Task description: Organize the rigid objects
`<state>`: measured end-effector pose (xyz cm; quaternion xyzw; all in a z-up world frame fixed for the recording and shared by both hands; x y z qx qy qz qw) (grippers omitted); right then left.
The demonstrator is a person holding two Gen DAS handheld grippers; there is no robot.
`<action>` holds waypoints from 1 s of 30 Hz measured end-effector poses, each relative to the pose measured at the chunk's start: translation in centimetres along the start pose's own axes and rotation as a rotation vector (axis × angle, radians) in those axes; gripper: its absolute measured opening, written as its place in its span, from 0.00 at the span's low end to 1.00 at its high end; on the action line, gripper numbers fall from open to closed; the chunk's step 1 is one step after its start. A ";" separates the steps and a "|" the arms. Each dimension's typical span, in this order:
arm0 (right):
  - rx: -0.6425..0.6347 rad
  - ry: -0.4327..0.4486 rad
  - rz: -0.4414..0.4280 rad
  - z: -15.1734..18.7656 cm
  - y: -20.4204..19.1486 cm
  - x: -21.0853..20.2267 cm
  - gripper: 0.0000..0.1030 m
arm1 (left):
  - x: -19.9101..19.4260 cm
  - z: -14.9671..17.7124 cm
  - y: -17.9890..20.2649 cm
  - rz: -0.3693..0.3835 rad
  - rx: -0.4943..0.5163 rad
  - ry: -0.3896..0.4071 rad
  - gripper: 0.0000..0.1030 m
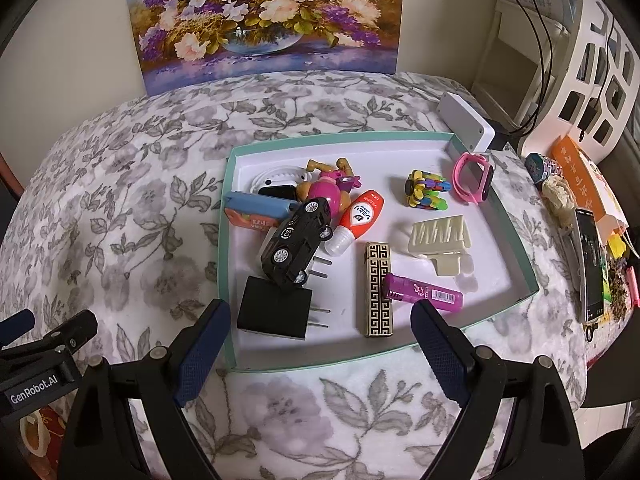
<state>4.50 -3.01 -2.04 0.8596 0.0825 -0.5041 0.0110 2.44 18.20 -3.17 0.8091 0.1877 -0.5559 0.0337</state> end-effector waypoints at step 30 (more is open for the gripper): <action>-0.016 -0.021 -0.002 0.4 -0.2 0.6 0.89 | 0.5 -0.2 0.0 0.017 -0.006 -0.021 1.00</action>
Point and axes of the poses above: each gripper's, at about its wrist camera, not at the fingertips, and x roughly the way its jaws point, y to its right, z to its underside, the point moved 3 cm from there along x, roughly the way its jaws point, and after that the axes turned 6 degrees about -z, right-handed, at the moved point
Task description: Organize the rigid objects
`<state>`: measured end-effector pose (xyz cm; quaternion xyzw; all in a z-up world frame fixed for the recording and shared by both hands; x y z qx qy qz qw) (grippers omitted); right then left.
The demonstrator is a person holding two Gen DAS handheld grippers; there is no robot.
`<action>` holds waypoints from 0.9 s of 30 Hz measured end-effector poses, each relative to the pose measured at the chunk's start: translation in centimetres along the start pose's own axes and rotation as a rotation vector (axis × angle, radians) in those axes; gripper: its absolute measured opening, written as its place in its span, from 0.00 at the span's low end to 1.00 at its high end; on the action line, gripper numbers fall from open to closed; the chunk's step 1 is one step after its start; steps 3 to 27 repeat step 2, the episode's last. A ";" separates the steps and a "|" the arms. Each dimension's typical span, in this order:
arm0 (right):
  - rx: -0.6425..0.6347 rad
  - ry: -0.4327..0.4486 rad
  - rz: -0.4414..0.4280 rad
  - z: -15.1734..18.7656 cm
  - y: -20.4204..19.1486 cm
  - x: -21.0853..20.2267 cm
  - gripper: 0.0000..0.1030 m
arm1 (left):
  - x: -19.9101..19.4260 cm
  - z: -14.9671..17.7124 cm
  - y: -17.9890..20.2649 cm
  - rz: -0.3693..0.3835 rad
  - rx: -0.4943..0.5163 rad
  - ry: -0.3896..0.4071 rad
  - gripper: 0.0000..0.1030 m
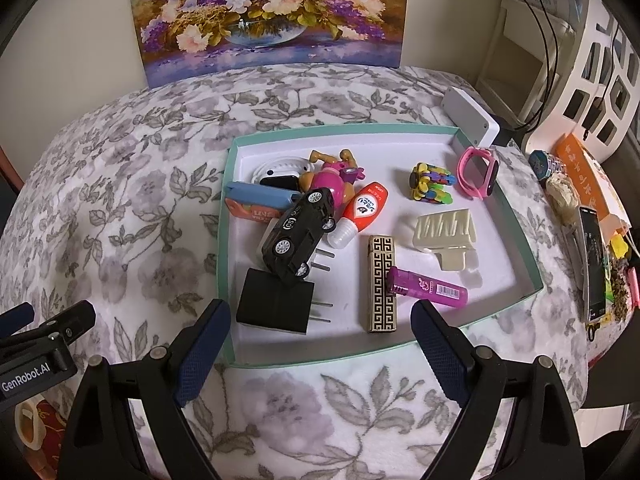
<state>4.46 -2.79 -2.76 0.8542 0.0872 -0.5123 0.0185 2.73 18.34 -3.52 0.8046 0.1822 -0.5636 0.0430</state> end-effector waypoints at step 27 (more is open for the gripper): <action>-0.002 -0.001 -0.006 -0.1 0.0 0.0 0.89 | 0.0 0.0 0.0 0.004 -0.002 -0.001 1.00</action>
Point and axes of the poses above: each gripper's, at about its wrist camera, not at the fingertips, and x roughly the way its jaws point, y to its right, z to its underside, the point moved 3 cm from there along x, roughly the way its jaws point, and after that the axes turned 6 degrees about -z, right-handed, at the moved point
